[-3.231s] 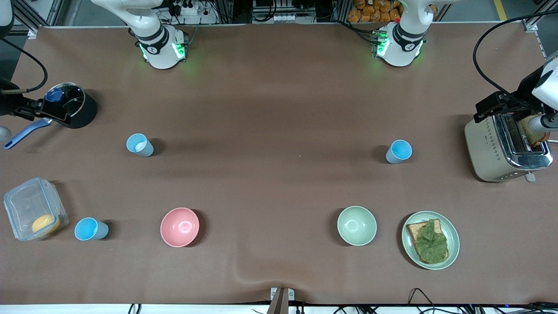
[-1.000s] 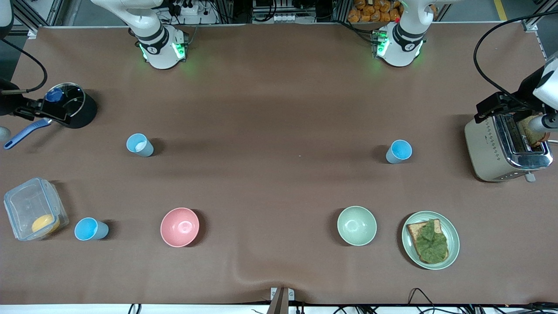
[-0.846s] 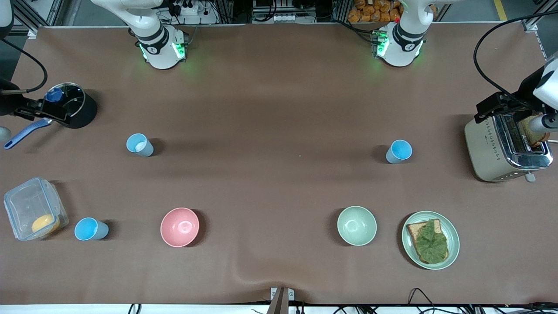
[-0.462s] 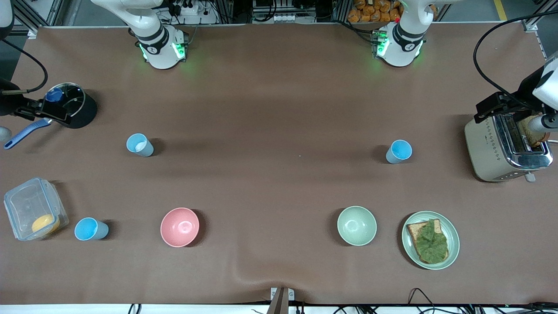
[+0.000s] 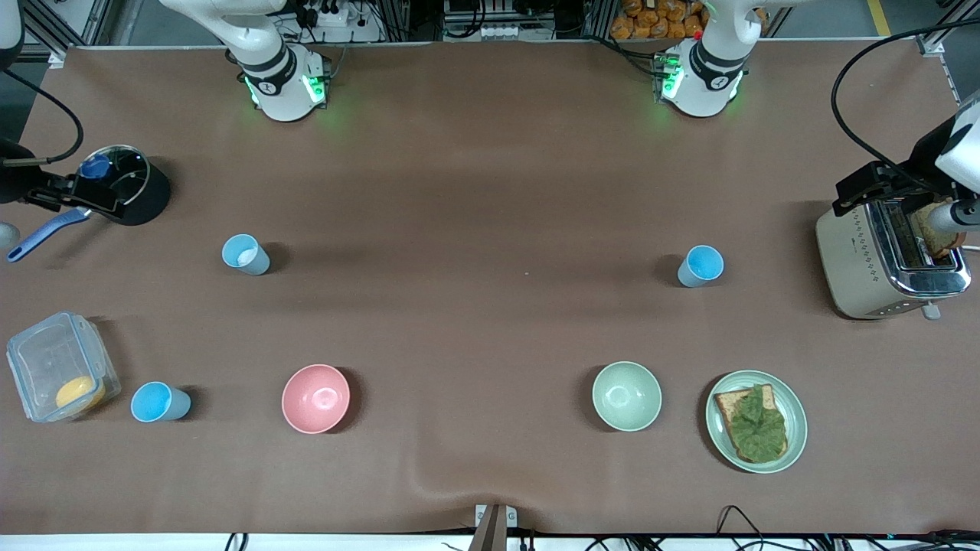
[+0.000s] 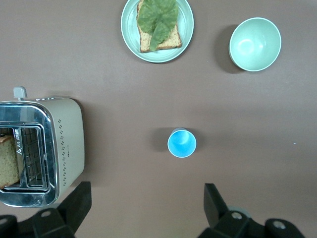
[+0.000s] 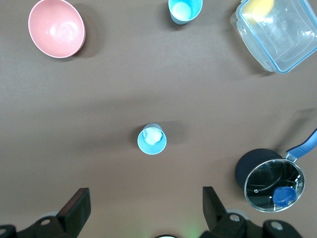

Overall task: Stack blue cups with both arms
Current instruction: 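Reach the right gripper down to the light-blue cup and grasp it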

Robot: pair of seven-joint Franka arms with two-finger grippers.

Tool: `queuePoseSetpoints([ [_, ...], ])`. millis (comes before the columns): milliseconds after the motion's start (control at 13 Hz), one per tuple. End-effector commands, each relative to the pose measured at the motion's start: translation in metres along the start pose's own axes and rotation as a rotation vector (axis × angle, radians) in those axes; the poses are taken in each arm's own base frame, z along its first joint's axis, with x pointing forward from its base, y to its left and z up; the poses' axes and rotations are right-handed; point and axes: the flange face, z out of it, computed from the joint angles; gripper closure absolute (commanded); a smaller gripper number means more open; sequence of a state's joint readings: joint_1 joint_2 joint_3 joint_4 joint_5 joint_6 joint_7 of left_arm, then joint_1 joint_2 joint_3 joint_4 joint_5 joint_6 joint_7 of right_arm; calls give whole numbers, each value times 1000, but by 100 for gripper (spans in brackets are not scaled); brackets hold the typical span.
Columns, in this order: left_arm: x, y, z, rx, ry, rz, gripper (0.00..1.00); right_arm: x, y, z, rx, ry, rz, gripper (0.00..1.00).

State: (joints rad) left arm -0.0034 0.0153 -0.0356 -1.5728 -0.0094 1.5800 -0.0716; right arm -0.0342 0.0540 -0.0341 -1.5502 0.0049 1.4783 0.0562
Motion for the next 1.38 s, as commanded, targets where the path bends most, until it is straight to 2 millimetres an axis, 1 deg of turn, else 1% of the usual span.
queuePoseSetpoints([
  [0,1,2,-4,30,13,7,0,-4,5,0,0,-1,-2,0],
  [231,1,2,-4,30,13,7,0,-3,7,0,-6,-1,2,0],
  [308,1,2,-4,30,13,7,0,0,11,3,-5,-3,11,0],
  [385,1,2,-4,31,14,8,0,6,20,9,-4,-6,25,0],
  [462,1,1,-4,31,14,7,0,13,29,20,-2,-24,40,0],
  [538,1,2,-4,30,13,7,0,19,45,25,18,-20,68,0],
  [615,1,2,-4,30,13,7,0,35,44,48,15,-49,38,0],
  [692,1,1,-4,30,13,5,0,47,37,75,5,-98,-55,0],
  [769,1,2,-4,30,13,8,0,53,37,93,5,-133,-84,0],
  [846,2,4,-8,29,26,11,0,60,37,112,12,-162,-82,0],
  [1000,3,4,-10,28,32,11,0,58,34,150,15,-173,-84,0],
  [1154,3,3,-10,28,32,10,0,46,36,193,19,-147,-77,0],
  [1231,3,3,-10,28,32,10,0,38,36,211,19,-131,-77,0],
  [1308,3,3,-10,28,32,8,0,33,34,226,17,-110,-81,0],
])
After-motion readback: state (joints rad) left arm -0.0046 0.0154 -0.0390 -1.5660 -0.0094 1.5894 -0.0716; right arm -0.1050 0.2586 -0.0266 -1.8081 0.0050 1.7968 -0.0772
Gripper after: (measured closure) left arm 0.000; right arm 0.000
